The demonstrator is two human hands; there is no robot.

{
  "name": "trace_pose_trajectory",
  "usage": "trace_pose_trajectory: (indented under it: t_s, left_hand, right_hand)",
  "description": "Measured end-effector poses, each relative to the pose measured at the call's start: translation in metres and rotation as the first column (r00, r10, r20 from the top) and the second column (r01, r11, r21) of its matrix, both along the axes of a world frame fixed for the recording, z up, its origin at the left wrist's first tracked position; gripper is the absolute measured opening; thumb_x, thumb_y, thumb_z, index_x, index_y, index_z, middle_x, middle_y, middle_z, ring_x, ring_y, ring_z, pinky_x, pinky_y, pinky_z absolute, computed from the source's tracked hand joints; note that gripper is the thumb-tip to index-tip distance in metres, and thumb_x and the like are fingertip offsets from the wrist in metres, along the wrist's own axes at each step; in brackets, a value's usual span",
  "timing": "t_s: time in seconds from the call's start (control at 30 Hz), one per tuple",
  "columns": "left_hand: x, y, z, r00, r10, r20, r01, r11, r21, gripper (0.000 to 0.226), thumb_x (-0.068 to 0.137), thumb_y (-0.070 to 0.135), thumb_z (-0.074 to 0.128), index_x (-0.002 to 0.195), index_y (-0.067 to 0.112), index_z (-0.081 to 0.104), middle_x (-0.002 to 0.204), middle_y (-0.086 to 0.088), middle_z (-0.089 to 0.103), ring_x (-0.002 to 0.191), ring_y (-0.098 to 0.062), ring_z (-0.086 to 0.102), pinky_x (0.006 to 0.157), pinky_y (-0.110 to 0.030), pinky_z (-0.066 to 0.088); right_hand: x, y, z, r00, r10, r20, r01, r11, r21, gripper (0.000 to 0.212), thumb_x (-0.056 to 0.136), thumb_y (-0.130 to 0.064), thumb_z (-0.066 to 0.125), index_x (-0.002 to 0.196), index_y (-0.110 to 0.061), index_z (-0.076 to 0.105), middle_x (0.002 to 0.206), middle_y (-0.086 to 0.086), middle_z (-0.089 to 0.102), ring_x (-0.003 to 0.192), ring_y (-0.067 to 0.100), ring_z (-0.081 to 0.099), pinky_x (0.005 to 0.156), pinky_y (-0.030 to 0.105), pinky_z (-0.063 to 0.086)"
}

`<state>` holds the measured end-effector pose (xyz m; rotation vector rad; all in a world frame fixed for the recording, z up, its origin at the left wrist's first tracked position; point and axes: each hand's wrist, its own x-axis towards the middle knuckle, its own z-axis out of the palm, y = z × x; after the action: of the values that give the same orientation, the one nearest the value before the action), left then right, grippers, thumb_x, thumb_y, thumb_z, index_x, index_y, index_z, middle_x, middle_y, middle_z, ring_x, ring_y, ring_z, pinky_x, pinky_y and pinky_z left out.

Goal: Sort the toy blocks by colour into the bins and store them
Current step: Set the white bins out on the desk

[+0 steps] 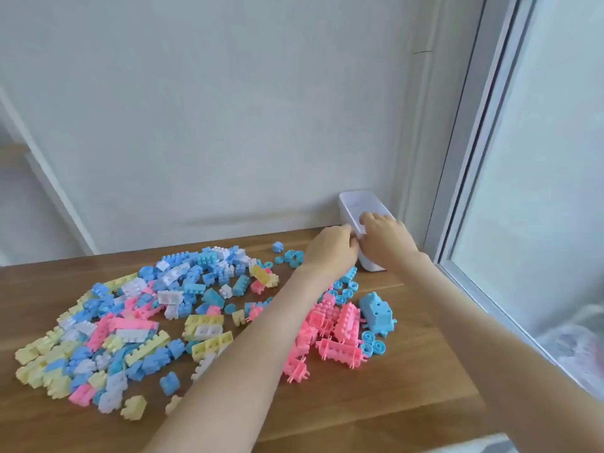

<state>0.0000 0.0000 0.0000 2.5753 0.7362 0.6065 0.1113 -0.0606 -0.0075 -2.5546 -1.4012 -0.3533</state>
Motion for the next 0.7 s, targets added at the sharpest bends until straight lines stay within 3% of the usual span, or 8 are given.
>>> trace_pose_trajectory:
  t_s: [0.1,0.2,0.33,0.7]
  left_hand:
    - [0.018,-0.005,-0.008,1.0,0.006,-0.019,-0.007,0.997,-0.077,0.028,0.096,0.021,0.042,0.114,0.01,0.062,0.107,-0.011,0.066,0.099,-0.029,0.06,0.072,-0.031,0.044]
    - [0.032,-0.01,-0.014,0.998,0.003,-0.059,-0.01,0.992,-0.126,0.035,0.097,0.022,0.041,0.127,0.009,0.054,0.118,-0.014,0.062,0.108,-0.03,0.057,0.081,-0.032,0.046]
    - [0.041,-0.012,-0.015,0.999,-0.012,-0.049,0.005,0.992,-0.128,0.029,0.097,0.016,0.037,0.117,0.006,0.056,0.109,-0.016,0.064,0.098,-0.031,0.059,0.07,-0.029,0.039]
    - [0.04,-0.015,-0.014,0.993,-0.044,-0.109,0.028,0.99,-0.141,0.044,0.094,0.004,0.041,0.137,0.01,0.036,0.119,-0.015,0.058,0.104,-0.027,0.057,0.079,-0.031,0.046]
  right_hand:
    - [0.017,-0.012,-0.008,1.0,-0.014,-0.012,0.013,0.999,-0.034,0.026,0.095,-0.024,0.041,0.11,-0.006,0.053,0.113,0.009,0.06,0.107,0.03,0.052,0.088,0.034,0.035]
    - [0.023,-0.015,-0.017,0.998,0.034,0.06,-0.03,0.997,-0.069,0.018,0.095,-0.016,0.038,0.092,-0.012,0.055,0.1,0.007,0.065,0.095,0.028,0.057,0.076,0.029,0.03]
    - [0.03,-0.013,-0.022,0.99,0.087,0.11,-0.082,0.995,-0.048,0.018,0.09,-0.012,0.042,0.096,-0.009,0.058,0.093,0.006,0.067,0.087,0.027,0.059,0.07,0.027,0.028]
    - [0.032,-0.009,-0.019,0.994,0.111,0.016,-0.111,0.994,0.002,0.021,0.096,-0.02,0.039,0.085,-0.011,0.055,0.087,0.009,0.064,0.08,0.027,0.058,0.067,0.027,0.03]
